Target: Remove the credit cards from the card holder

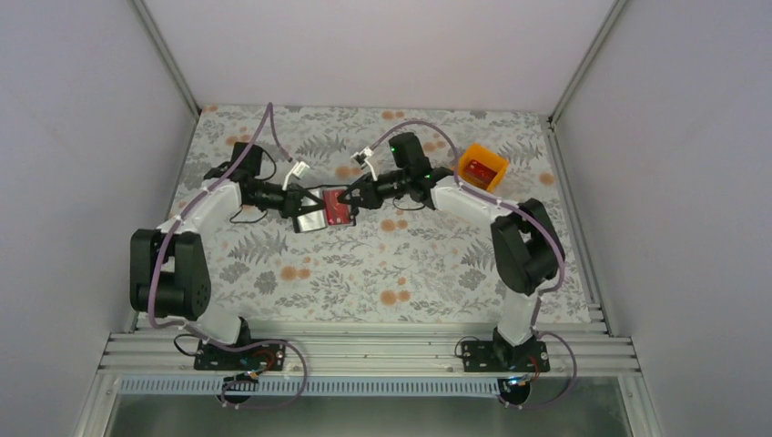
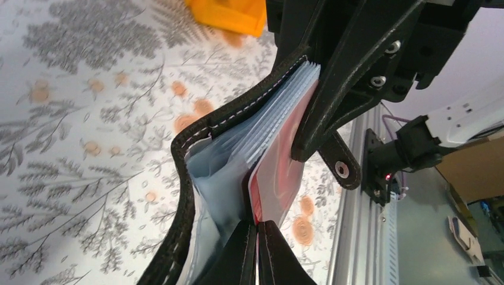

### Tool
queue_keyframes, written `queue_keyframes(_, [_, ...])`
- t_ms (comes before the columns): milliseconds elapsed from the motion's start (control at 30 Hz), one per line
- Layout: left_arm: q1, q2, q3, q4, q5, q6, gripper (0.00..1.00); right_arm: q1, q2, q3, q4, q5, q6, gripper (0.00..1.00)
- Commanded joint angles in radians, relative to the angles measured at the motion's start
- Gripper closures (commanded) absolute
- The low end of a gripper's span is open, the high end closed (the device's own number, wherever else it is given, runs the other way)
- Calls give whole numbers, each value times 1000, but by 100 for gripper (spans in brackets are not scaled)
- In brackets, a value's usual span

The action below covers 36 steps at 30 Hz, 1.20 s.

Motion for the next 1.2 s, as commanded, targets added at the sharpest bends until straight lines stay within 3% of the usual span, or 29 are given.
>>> queue_keyframes(0, [-2,75,-37,135,61,39,98,6,109,4,88,-51,5,95])
queue_keyframes(267, [76,120,-53,190,17,91,98,-57,139,68,29,-104,-47,96])
queue_keyframes(433, [45,145,-21,147,97,180,98,-59,148,91,53,-141,-22,96])
queue_keyframes(467, [37,150,-20,144,110,189,96,-59,148,94,63,-143,-13,96])
queue_keyframes(567, [33,164,-26,156,136,183,72,-59,136,96,103,-158,15,96])
queue_keyframes(633, [32,165,-28,170,138,169,66,-59,127,99,125,-167,36,96])
queue_keyframes(933, [7,126,5,218,140,89,63,-52,45,63,252,-208,117,96])
queue_keyframes(1167, [-17,51,226,2,275,158,61,-23,-44,164,166,-218,98,96])
